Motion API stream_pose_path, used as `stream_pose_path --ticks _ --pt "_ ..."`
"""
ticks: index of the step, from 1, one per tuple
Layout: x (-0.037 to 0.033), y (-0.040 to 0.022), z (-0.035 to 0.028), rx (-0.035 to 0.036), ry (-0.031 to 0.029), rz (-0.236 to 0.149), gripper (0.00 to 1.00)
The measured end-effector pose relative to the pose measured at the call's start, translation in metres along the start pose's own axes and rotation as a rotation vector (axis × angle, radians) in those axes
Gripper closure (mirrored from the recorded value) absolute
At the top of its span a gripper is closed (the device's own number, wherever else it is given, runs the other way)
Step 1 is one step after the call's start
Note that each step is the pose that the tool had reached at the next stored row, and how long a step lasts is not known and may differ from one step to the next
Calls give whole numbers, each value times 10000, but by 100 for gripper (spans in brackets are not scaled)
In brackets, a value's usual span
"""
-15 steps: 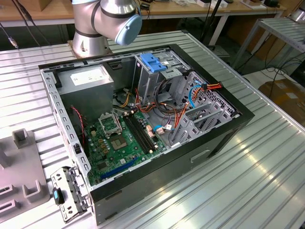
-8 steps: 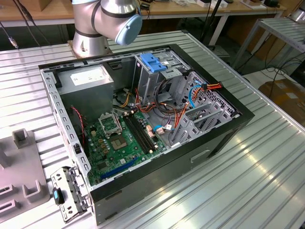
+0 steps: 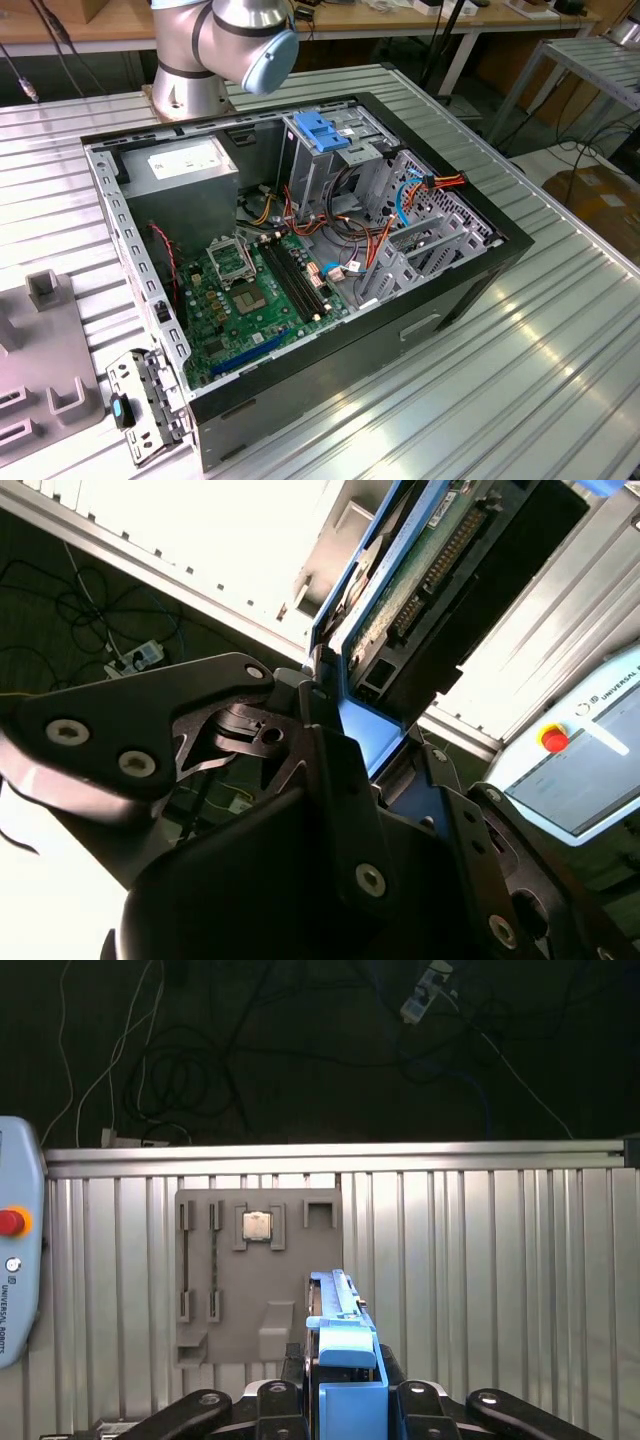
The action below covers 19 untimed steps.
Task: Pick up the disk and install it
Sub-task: 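Pick up the disk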
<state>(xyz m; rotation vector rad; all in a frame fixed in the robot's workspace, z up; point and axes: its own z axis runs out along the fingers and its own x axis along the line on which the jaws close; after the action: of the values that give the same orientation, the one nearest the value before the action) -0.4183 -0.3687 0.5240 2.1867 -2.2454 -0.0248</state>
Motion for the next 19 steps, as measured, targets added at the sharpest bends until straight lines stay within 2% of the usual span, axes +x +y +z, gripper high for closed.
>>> stream_pose_path --ticks 5,19 --pt "-2 -82 -1 0 0 0 63" --pt "0 -244 -4 0 0 0 63"
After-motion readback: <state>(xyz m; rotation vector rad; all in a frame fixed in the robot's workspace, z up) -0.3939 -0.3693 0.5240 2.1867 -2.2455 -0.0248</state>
